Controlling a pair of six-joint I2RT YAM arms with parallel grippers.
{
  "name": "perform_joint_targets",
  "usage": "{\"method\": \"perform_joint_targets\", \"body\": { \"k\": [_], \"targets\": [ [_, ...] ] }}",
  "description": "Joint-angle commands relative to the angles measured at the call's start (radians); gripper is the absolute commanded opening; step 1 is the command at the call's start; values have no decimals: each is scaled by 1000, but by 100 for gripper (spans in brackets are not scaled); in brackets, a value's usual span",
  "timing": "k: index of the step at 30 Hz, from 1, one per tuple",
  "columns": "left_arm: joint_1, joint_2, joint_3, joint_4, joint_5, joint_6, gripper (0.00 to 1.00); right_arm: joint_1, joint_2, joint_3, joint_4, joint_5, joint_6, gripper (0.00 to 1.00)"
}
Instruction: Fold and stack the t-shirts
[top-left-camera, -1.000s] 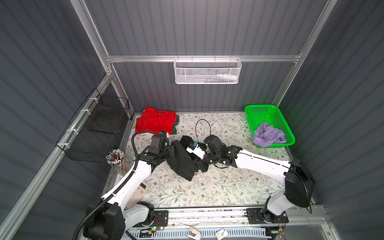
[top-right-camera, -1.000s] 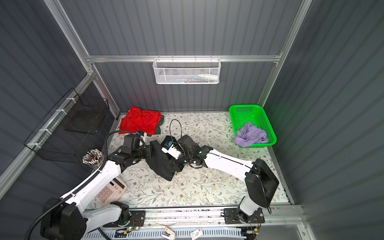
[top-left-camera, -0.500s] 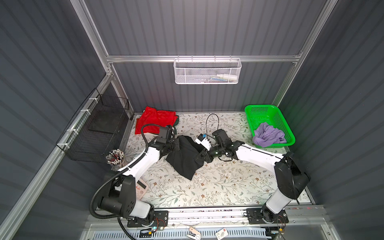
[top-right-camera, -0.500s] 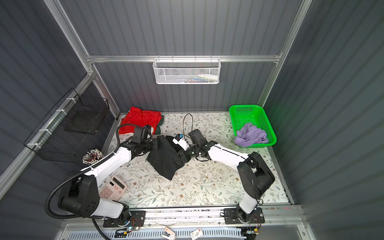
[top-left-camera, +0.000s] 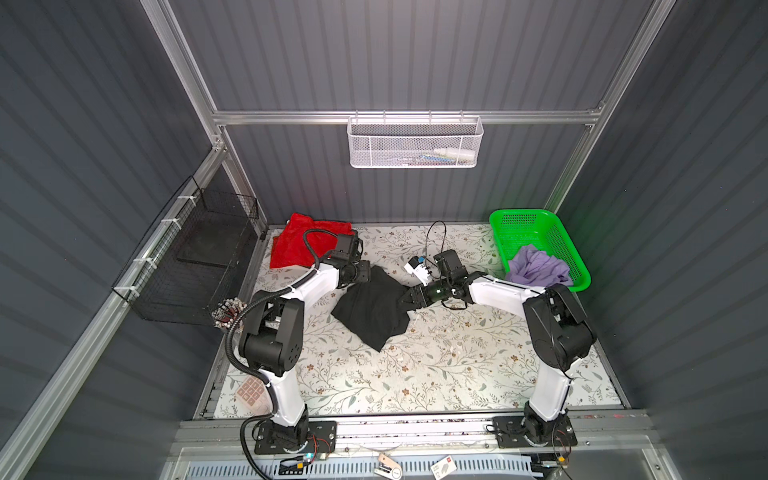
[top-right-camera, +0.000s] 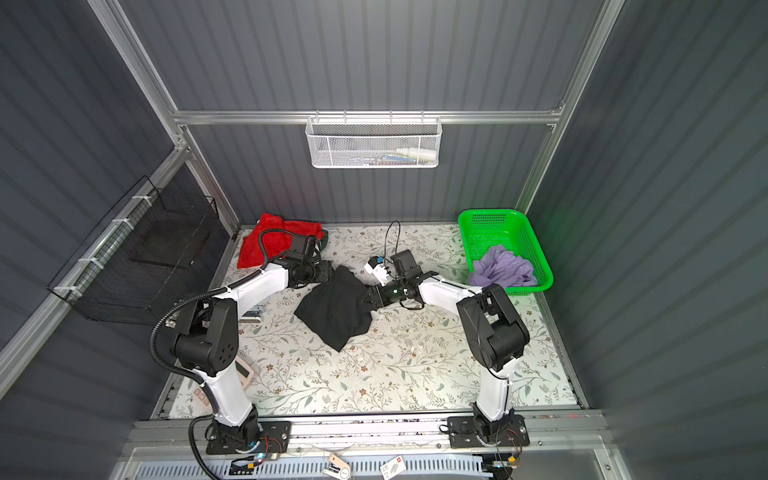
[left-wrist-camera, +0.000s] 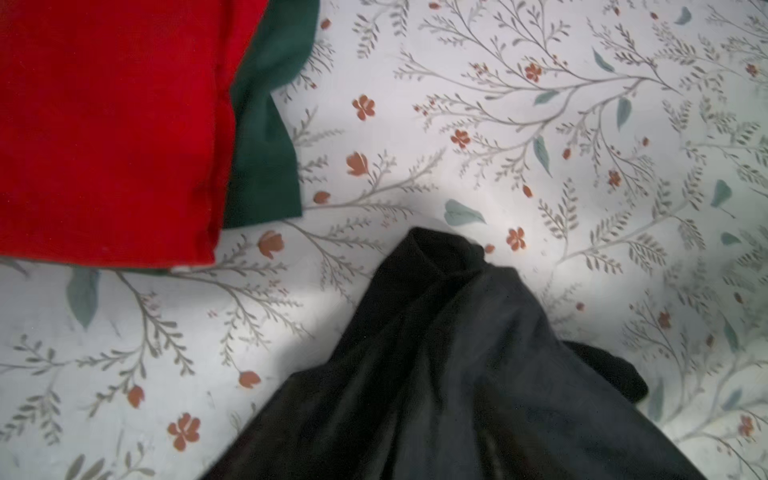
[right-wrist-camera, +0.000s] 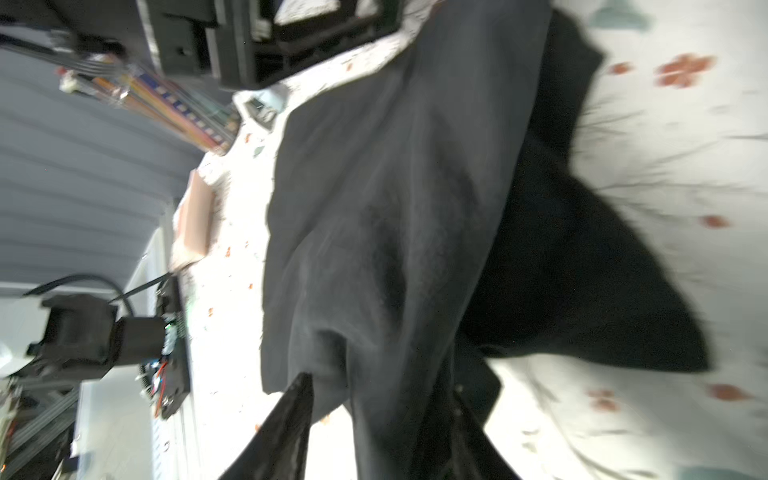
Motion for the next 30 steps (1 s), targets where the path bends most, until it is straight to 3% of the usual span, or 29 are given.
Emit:
{"method": "perform_joint_targets", "body": {
  "k": [1, 4, 8, 10, 15, 26, 30],
  "targets": [
    [8, -15, 36, -21, -104, 53, 100, -28, -9, 31, -33, 83, 35, 53],
    [8, -49, 11, -8, -121, 84, 100, -33, -35, 27, -62, 154, 24, 54],
    [11, -68, -17, -37, -94, 122, 100, -39, -34, 83, -223, 433, 53, 58],
    [11, -68, -43, -37, -53, 134, 100, -42, -57, 83, -249, 435, 44, 58],
    [13, -54, -106, -5, 24, 138, 100, -35, -128, 24, -183, 301, 68, 62],
    [24, 63, -65, -16, 278, 148, 99, -35, -169, -29, -180, 297, 117, 56],
    [25, 106, -70, -15, 265, 118, 100, -36, -182, -42, -176, 299, 124, 54]
  ]
}}
